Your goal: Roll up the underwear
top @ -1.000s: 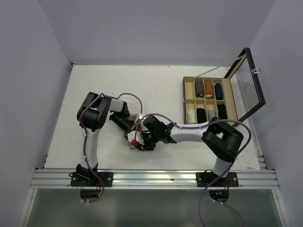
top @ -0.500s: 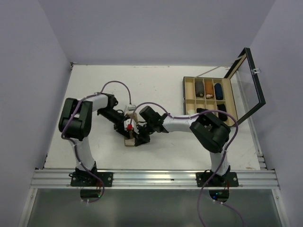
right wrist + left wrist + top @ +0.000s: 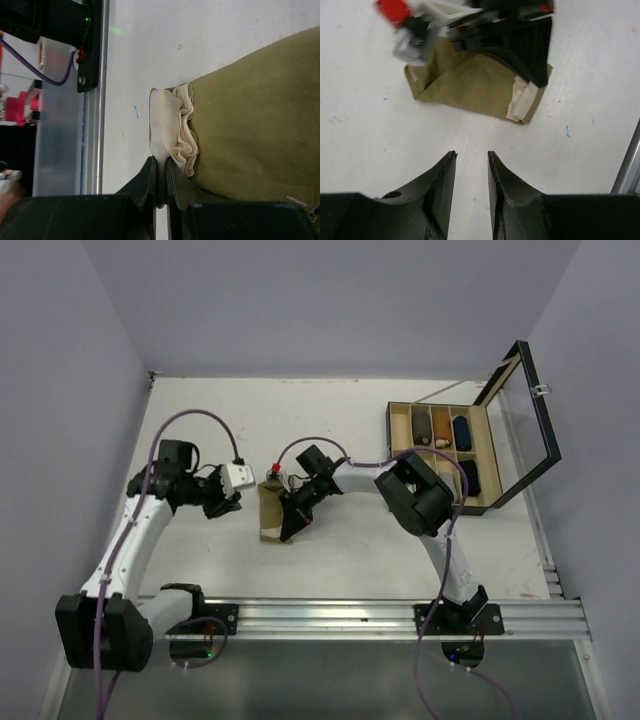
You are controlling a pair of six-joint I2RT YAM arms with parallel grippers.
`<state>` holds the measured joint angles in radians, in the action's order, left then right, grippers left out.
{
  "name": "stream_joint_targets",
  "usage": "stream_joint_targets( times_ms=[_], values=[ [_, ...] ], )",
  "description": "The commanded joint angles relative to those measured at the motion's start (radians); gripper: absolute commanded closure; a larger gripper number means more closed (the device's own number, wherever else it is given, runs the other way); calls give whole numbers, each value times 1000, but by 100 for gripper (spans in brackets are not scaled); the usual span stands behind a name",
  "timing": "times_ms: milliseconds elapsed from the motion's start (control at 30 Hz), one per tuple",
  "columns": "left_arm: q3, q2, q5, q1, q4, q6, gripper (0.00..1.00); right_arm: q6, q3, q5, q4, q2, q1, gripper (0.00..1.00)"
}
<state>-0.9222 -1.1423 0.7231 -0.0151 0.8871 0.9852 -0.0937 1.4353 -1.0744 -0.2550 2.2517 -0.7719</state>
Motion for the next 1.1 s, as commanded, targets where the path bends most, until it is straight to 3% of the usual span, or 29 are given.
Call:
stream_joint_targets(
  times_ms=[0, 133, 367, 867, 967, 1000, 1067],
  values=[
    [197, 99, -192, -141, -209, 58, 64, 58, 65, 15, -142, 110, 14, 100],
    [308, 130, -266, -340, -329, 56, 64, 66, 93, -4, -147, 160, 36, 100],
    [384, 32, -293, -496, -461, 109, 64, 57, 151, -10, -202, 224, 42, 100],
    [433, -140, -402, -618, -651, 58, 61, 41, 181, -13, -280, 278, 54, 100],
    [441, -161, -416, -634, -646, 49, 72, 52, 189, -18, -282, 273, 59, 100],
    [438, -181, -427, -643, -627, 43, 85, 57, 192, -19, -293, 269, 59, 100],
    [415, -207, -429, -643, -587, 27, 100, 61, 204, -13, -308, 231, 65, 97]
  ],
)
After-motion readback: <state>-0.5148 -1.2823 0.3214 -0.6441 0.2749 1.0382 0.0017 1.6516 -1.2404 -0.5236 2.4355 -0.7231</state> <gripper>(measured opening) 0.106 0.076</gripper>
